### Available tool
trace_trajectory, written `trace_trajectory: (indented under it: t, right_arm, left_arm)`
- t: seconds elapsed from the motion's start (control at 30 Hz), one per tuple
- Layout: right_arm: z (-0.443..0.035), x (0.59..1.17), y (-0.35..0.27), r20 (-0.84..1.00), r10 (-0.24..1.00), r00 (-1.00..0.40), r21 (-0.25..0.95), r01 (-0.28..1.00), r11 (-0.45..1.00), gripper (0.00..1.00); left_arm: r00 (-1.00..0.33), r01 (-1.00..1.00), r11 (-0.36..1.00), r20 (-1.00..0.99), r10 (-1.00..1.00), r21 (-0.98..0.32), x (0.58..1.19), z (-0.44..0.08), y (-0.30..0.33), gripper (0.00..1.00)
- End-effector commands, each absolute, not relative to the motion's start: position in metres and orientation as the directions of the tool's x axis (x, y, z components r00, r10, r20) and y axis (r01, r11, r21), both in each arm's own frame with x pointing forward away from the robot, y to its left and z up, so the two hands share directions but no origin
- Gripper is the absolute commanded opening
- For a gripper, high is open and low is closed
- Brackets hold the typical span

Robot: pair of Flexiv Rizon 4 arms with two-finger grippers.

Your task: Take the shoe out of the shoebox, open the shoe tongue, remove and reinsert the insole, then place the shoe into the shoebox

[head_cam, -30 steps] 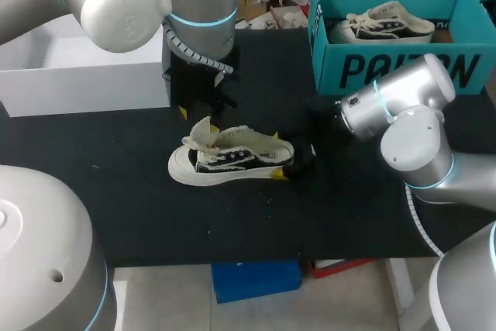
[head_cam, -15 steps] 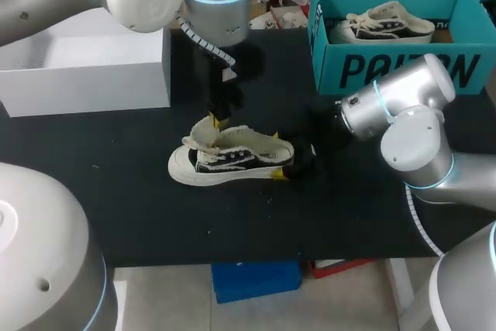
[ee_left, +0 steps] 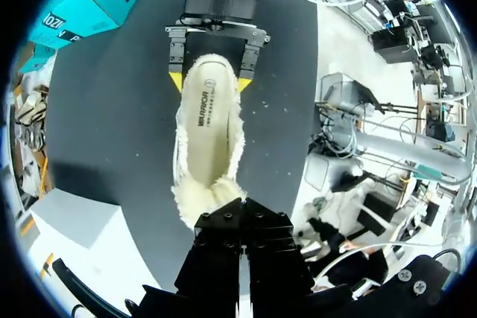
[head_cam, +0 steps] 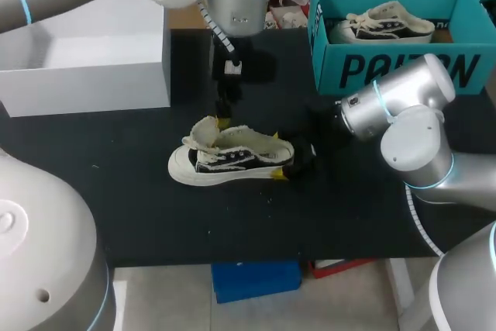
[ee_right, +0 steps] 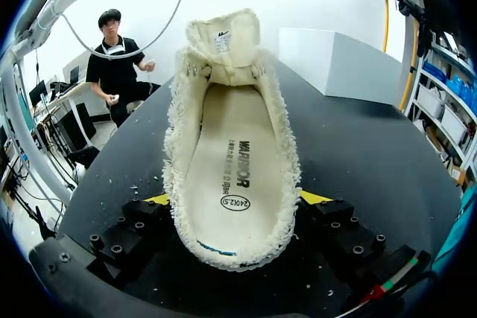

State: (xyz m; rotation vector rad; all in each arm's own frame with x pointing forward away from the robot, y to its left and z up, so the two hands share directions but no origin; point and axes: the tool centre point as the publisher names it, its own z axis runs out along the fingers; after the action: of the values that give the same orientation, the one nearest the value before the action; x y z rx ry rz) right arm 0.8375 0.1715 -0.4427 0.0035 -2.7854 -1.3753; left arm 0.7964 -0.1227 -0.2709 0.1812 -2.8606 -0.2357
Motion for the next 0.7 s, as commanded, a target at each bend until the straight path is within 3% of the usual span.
trace_trajectory:
  t: [0.03,0.33,0.7]
  right_arm:
    - [-0.4465,0.839,0.1709,0.031,-0.016,-0.999,0.792,0.015,0.61,0.0]
    - [-0.4465,0.839,0.1709,0.031,-0.016,-0.999,0.792,0.015,0.61,0.0]
    - [-0.4465,0.839,0.1709,0.031,-0.016,-0.999,0.792,0.015,0.61,0.0]
  left_arm:
    - [-0.964,-0.077,0.988,0.243,-0.108,0.132,0.8043,-0.274,-0.1241,0.0]
    - [-0.983,-0.066,0.997,0.175,-0.061,-0.026,0.814,-0.275,-0.1273,0.0]
    - [-0.983,-0.066,0.997,0.175,-0.061,-0.026,0.814,-0.275,-0.1273,0.0]
